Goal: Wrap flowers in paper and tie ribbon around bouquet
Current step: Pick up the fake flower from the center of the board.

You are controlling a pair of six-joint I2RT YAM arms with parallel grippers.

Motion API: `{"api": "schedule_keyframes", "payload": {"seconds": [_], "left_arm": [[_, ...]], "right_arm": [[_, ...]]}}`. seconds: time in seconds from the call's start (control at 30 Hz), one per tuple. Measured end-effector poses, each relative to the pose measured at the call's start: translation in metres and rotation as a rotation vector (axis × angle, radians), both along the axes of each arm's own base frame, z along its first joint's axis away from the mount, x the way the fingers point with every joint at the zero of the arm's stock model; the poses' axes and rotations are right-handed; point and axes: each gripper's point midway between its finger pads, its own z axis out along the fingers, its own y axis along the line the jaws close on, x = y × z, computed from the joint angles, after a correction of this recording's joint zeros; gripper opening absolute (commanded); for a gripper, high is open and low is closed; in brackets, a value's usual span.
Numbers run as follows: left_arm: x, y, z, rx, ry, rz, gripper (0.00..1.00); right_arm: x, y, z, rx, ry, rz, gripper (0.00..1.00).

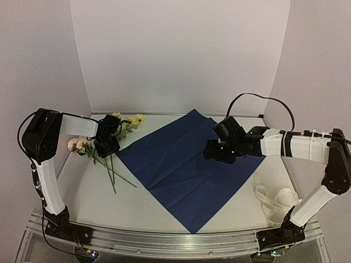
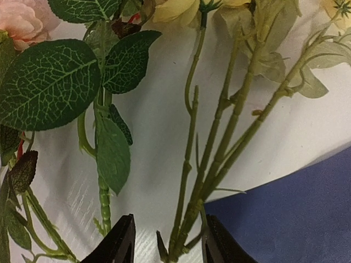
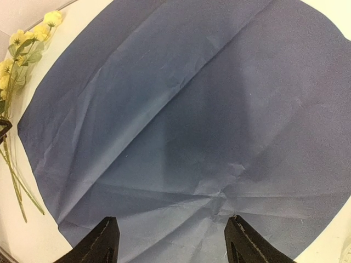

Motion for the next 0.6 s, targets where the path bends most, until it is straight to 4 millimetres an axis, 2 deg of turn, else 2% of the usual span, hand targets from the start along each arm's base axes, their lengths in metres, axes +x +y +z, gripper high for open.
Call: {"api": "schedule_keyframes", "payload": {"seconds": [0.2, 0.37, 0.47, 0.6], "left_arm": [[-0.004, 0.011, -0.014, 0.023, 0.012, -0.014, 0.19], [-0.002, 0.013, -0.01, 0.05, -0.002, -0.049, 0.03], [0.001, 0.012, 0.0, 0.058, -0.023, -0.074, 0.0], [0.004, 0.011, 0.017, 0.06, -0.06, -0.094, 0.0]], "right_arm": [[-0.001, -0.002, -0.004, -0.006, 0.003, -0.003, 0.68], [-0.001, -0.002, -0.012, -0.02, 0.013, -0.006, 0.65], [-0.001, -0.002, -0.029, -0.036, 0.034, -0.011, 0.64], [-0.01, -0.012, -0.059, -0.082, 0.089, -0.02, 0.63]]}}
